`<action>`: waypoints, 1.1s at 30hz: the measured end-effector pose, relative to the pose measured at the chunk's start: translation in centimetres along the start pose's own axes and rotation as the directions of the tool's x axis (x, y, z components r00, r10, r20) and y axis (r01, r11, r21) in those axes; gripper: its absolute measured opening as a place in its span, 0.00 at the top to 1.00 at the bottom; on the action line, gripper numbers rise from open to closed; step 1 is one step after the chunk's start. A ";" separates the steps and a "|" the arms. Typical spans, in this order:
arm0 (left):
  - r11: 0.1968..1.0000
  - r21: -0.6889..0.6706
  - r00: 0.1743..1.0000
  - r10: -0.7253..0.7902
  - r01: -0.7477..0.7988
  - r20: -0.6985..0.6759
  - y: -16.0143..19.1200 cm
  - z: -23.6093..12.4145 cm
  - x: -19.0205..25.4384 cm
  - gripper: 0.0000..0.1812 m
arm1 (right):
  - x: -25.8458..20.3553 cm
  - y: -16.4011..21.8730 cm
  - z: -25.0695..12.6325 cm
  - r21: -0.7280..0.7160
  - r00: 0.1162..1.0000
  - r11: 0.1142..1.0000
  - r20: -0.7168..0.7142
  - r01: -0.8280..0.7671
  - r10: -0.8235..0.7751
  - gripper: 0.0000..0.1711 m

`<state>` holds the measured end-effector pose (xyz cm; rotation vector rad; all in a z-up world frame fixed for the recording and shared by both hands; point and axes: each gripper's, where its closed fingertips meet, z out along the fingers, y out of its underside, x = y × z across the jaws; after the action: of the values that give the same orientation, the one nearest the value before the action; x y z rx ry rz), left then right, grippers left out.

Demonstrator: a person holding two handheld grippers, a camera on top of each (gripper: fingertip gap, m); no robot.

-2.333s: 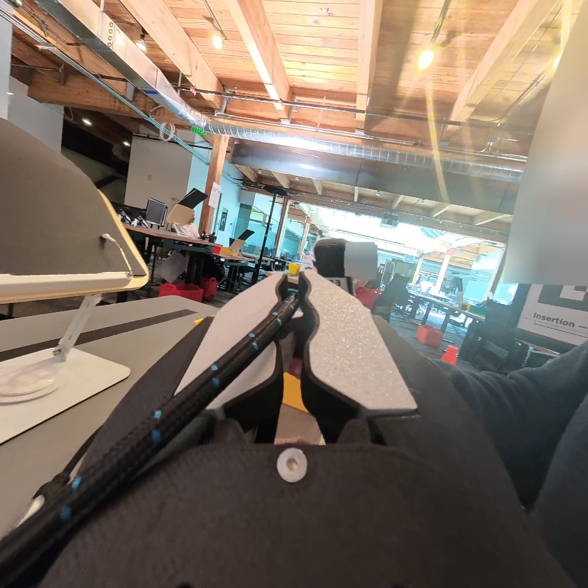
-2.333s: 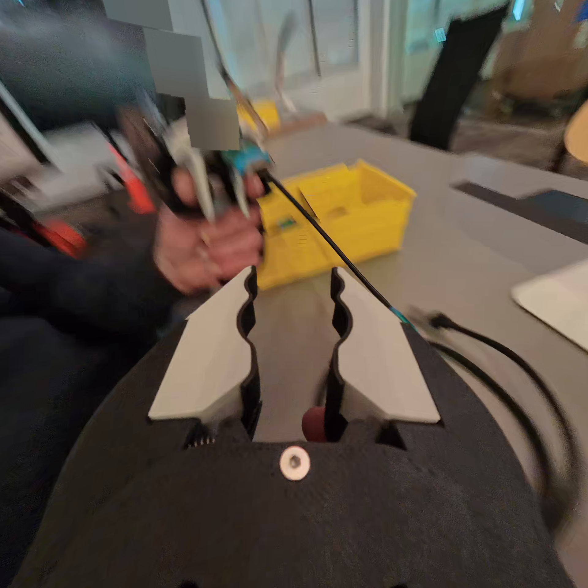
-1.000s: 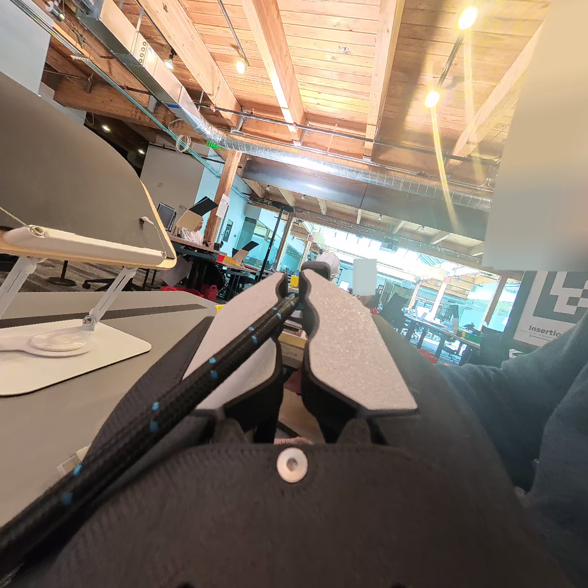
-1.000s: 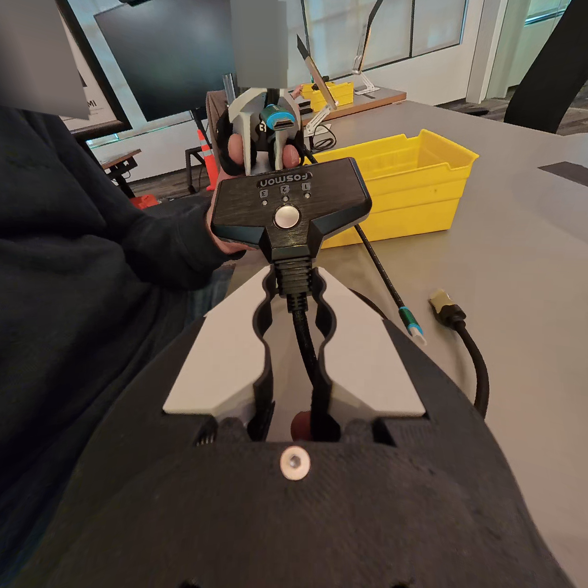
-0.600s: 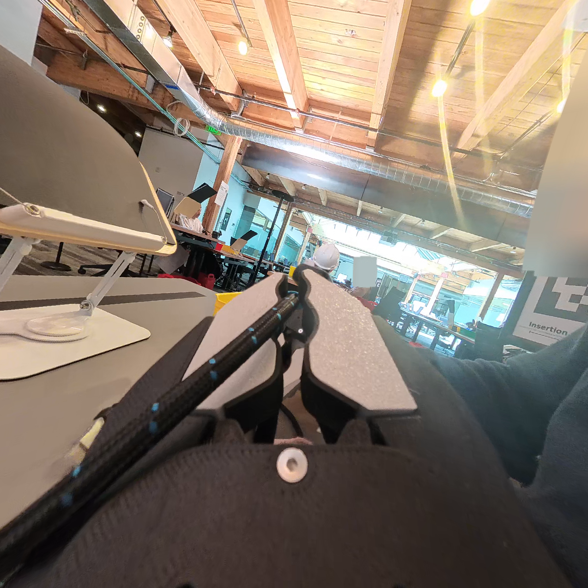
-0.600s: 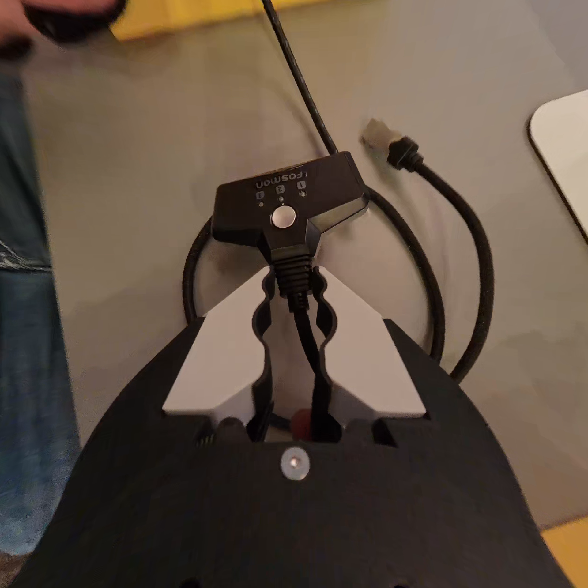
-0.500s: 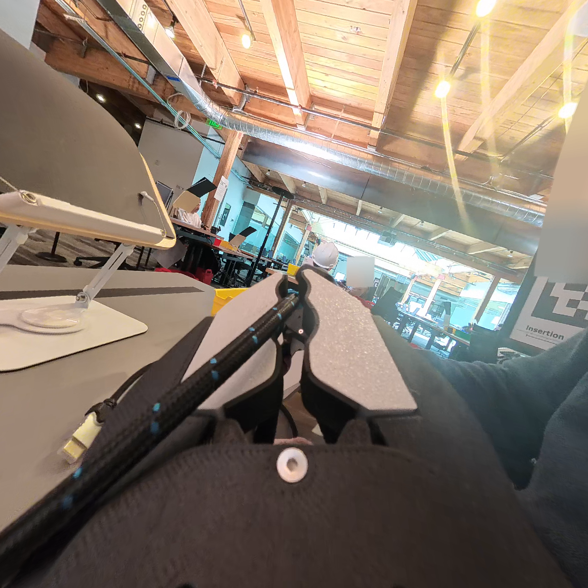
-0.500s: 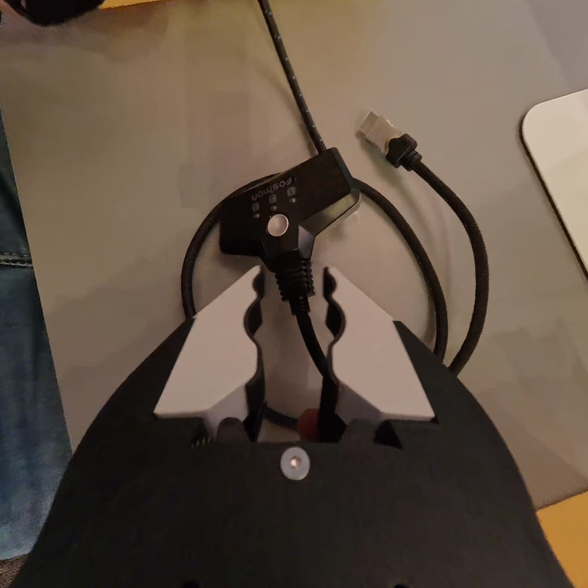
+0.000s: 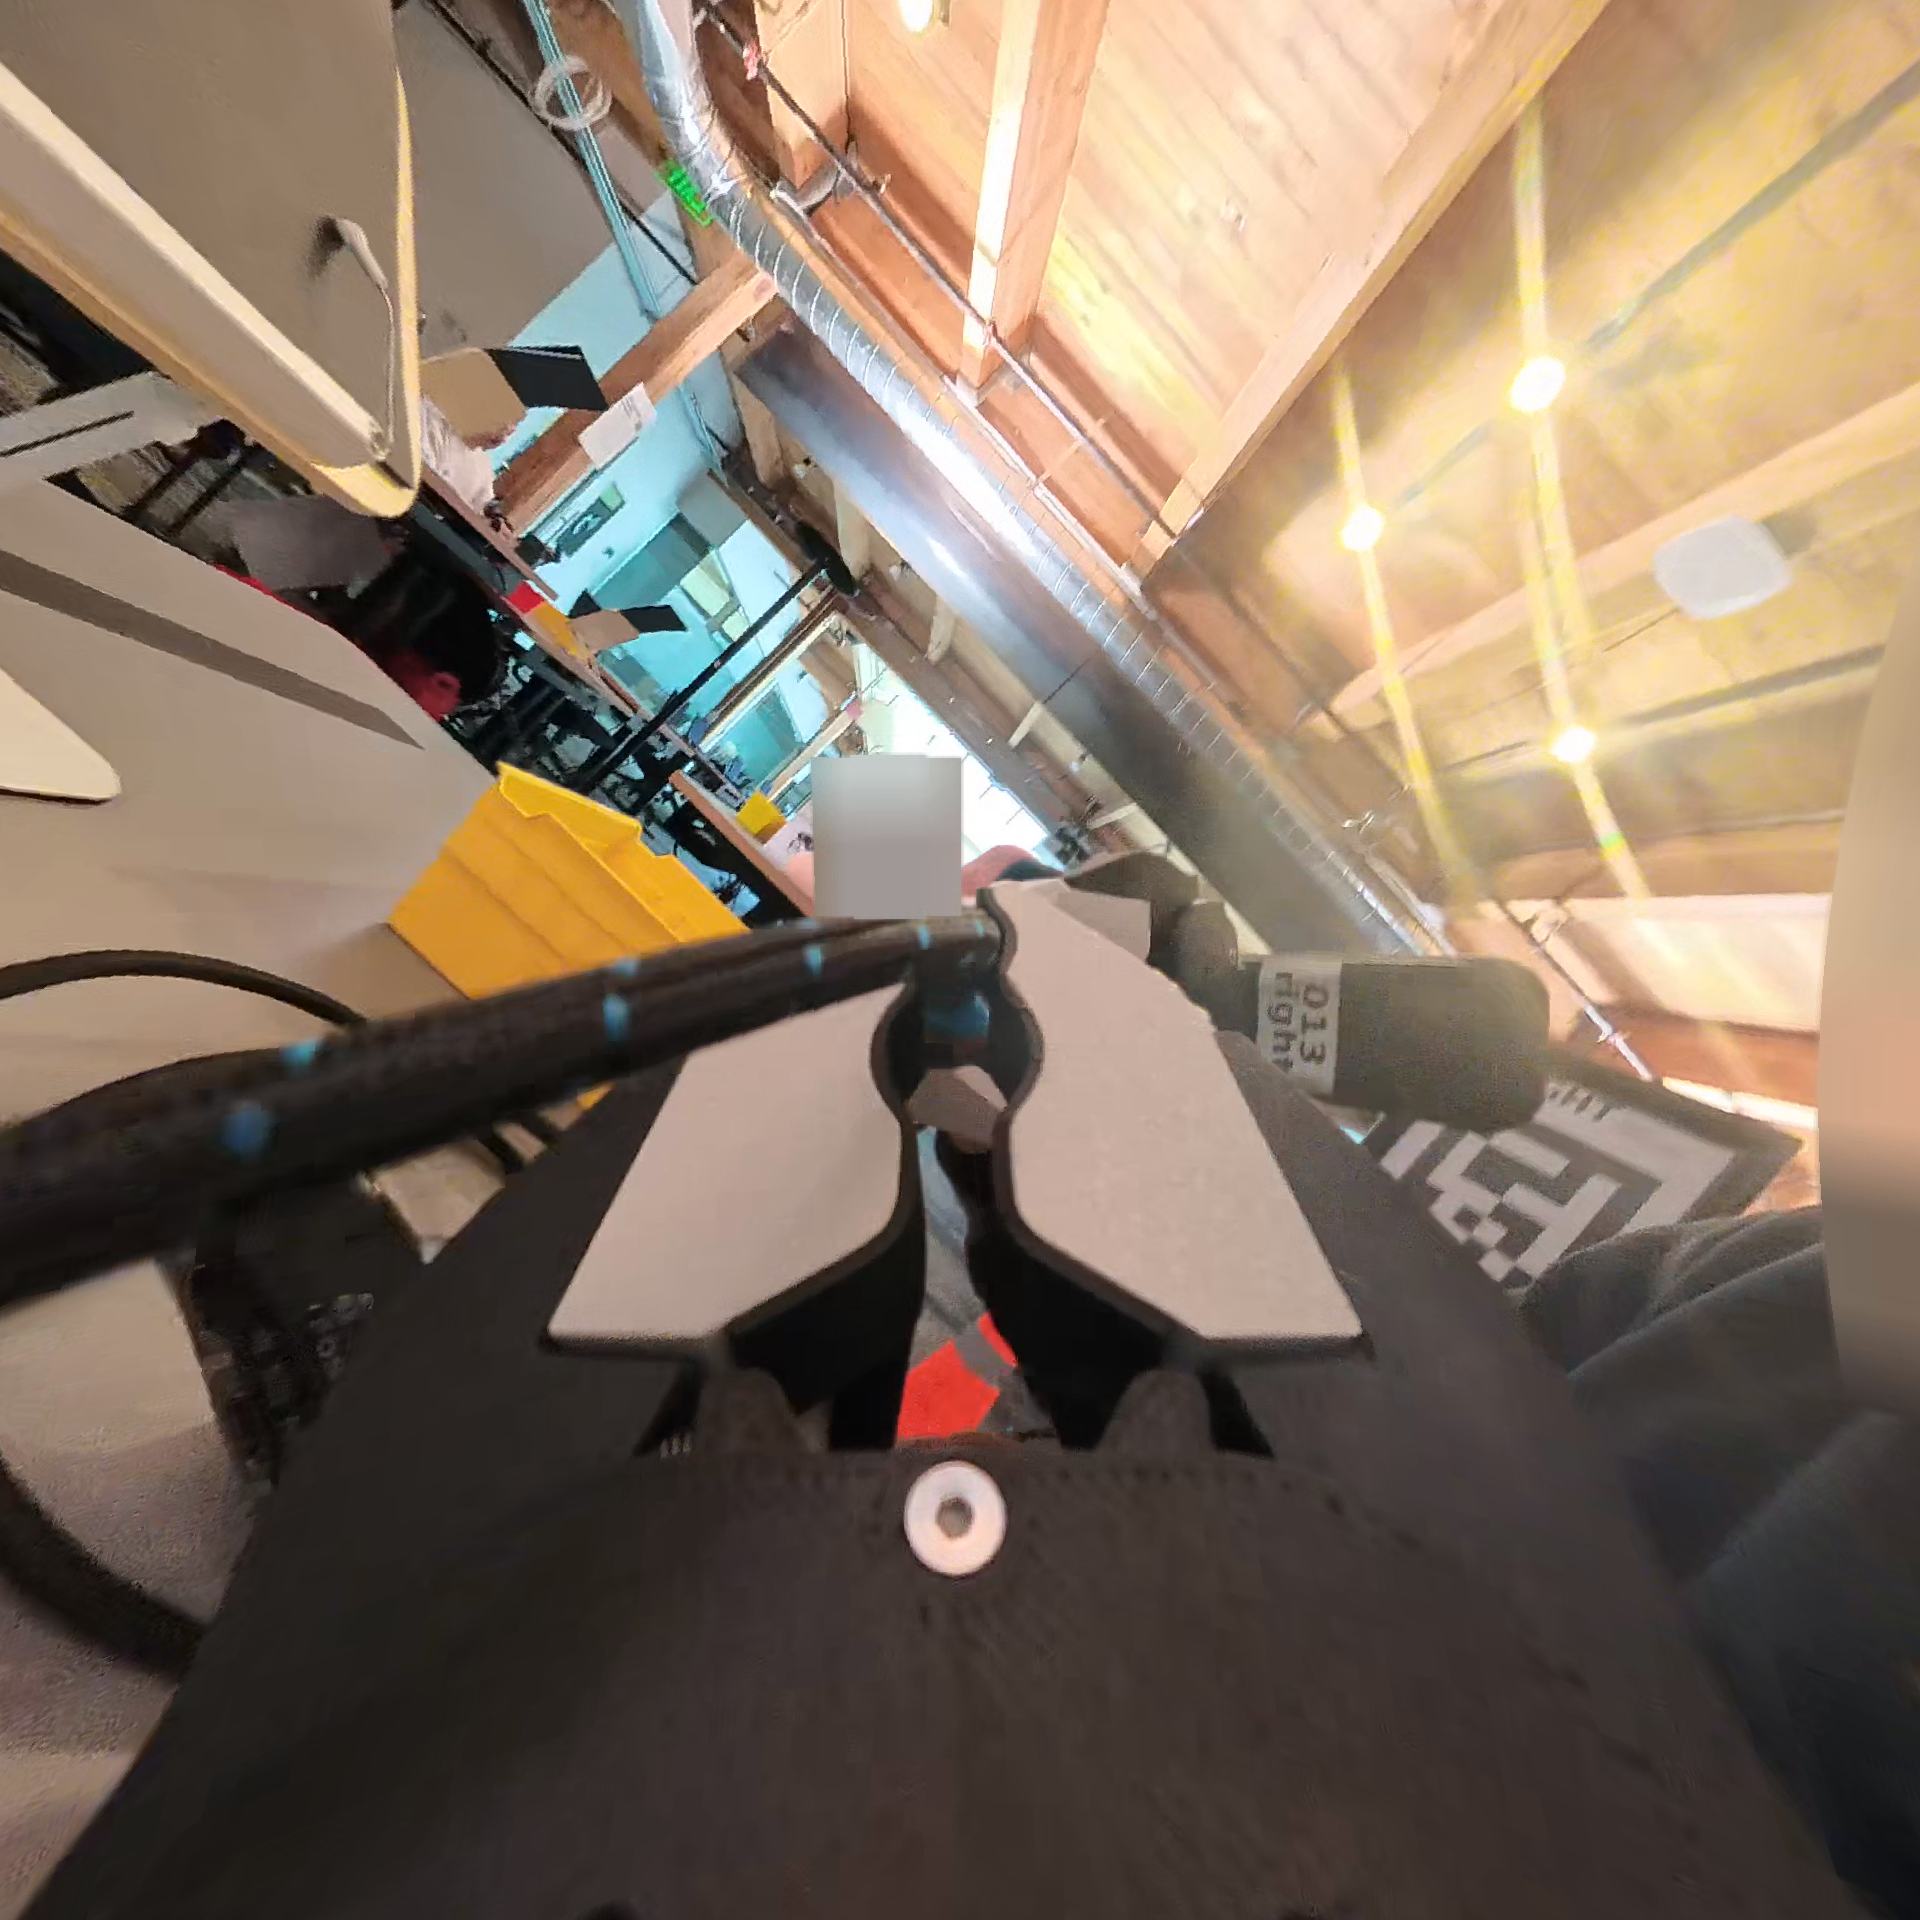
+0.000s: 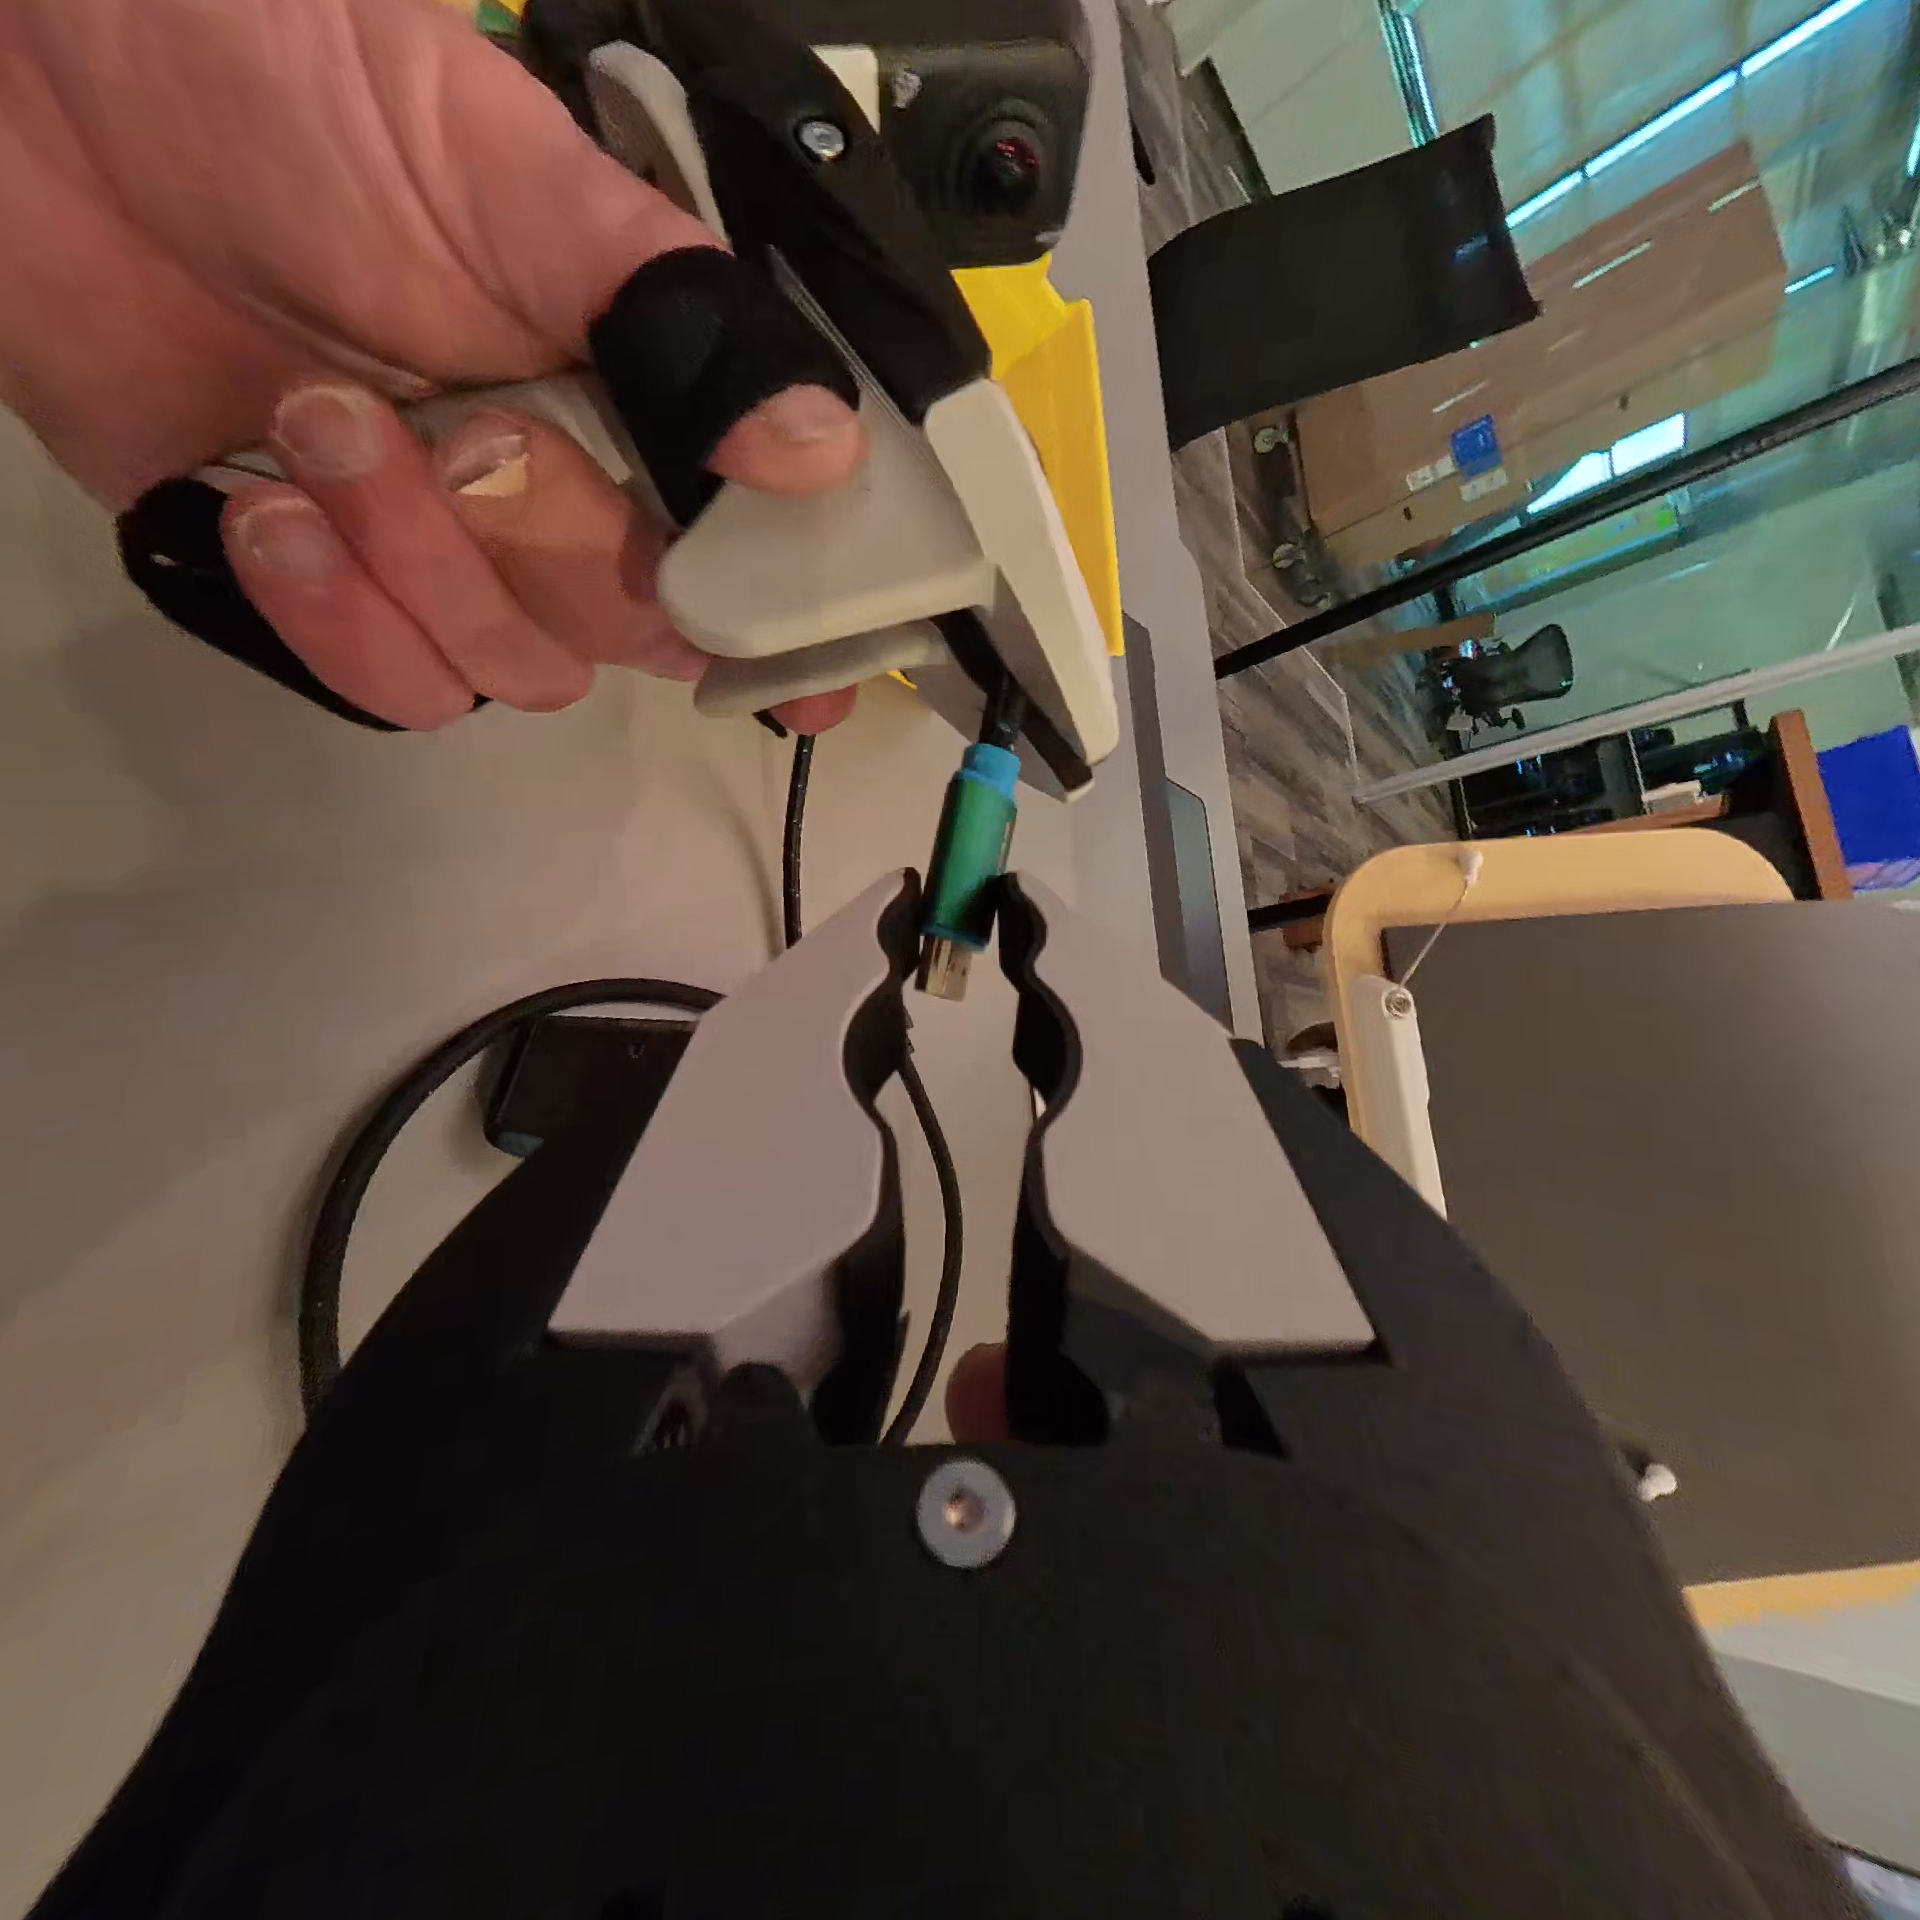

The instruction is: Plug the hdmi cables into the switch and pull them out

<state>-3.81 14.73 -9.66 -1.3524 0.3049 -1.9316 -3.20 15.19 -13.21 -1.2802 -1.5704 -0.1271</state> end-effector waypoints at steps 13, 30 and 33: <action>0.850 -0.060 0.852 0.524 -0.523 0.005 0.6 0.9 2.3 0.81 | 2.1 -2.6 -4.1 0.036 0.405 0.489 0.616 -0.872 0.676 0.94; 0.992 -0.043 0.986 0.126 -0.121 0.113 -2.4 2.7 -0.1 0.97 | 5.1 1.8 -2.9 0.132 0.935 0.939 -0.121 -0.319 0.335 0.74; 0.998 -0.062 0.995 0.027 -0.021 0.100 -2.4 3.2 -0.1 0.97 | 5.4 1.7 -2.7 -0.036 0.962 0.999 -0.271 0.014 -0.024 0.75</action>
<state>-2.03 17.16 -7.07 -1.4739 0.3322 -1.8405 0.51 17.66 -8.79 -1.2173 -1.3492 -0.3289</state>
